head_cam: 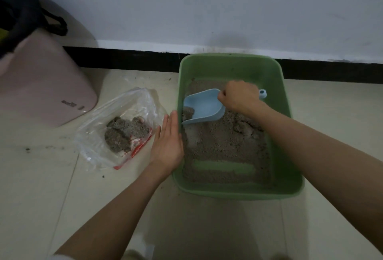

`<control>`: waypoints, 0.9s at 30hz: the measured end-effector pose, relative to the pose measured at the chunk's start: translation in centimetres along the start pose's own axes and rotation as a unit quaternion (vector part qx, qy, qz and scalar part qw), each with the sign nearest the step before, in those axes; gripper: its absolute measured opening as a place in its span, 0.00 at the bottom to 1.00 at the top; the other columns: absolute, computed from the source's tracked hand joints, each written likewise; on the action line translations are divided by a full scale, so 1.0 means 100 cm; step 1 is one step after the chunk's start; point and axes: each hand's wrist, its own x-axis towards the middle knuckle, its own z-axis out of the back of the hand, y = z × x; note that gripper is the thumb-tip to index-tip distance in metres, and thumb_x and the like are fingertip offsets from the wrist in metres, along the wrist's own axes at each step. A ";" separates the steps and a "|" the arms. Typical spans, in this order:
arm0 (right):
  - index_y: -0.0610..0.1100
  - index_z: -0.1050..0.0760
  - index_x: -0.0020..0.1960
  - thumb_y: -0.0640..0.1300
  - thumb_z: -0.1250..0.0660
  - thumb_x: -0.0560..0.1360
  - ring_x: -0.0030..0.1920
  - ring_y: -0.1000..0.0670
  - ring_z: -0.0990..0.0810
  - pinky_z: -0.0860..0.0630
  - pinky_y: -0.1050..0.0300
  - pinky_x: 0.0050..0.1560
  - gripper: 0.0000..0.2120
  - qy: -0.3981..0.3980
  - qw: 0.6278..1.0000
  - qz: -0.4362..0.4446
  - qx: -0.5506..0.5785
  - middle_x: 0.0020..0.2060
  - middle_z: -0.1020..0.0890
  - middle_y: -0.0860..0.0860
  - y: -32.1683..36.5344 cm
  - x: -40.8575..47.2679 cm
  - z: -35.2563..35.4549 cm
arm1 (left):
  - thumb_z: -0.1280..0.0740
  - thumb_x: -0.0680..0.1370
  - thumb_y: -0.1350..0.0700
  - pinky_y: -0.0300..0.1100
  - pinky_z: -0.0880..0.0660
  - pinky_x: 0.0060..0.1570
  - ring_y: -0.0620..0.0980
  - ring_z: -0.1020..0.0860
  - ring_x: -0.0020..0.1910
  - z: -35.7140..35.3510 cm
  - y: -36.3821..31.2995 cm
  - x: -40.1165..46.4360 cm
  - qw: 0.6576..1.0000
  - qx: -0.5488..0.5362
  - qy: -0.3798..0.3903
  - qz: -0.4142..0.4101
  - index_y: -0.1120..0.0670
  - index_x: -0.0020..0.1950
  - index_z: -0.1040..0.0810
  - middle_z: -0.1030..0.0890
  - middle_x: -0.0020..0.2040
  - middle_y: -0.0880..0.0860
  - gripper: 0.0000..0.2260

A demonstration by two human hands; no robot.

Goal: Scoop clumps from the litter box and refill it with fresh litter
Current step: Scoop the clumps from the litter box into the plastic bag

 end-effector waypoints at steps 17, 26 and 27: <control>0.44 0.37 0.30 0.44 0.45 0.79 0.27 0.51 0.34 0.36 0.58 0.35 0.18 -0.015 1.000 0.001 -0.009 0.26 0.32 0.50 0.002 0.005 -0.008 | 0.52 0.82 0.58 0.43 0.62 0.72 0.49 0.59 0.76 0.002 -0.001 0.000 1.000 -0.004 0.002 -0.001 0.56 0.76 0.63 0.55 0.78 0.55 0.27; 0.42 0.32 0.33 0.47 0.45 0.79 0.27 0.51 0.33 0.33 0.60 0.31 0.18 -0.009 1.000 0.000 0.004 0.26 0.31 0.50 -0.009 0.001 -0.020 | 0.52 0.82 0.58 0.43 0.62 0.72 0.49 0.59 0.76 0.003 -0.002 -0.001 1.000 0.000 0.005 0.002 0.55 0.76 0.64 0.55 0.78 0.55 0.27; 0.41 0.28 0.36 0.48 0.46 0.79 0.28 0.50 0.31 0.32 0.59 0.32 0.18 -0.011 1.000 0.000 0.015 0.27 0.29 0.50 -0.013 0.000 -0.023 | 0.52 0.82 0.58 0.42 0.62 0.72 0.49 0.59 0.76 0.003 -0.002 -0.001 1.000 0.000 0.004 0.002 0.55 0.76 0.64 0.55 0.78 0.55 0.27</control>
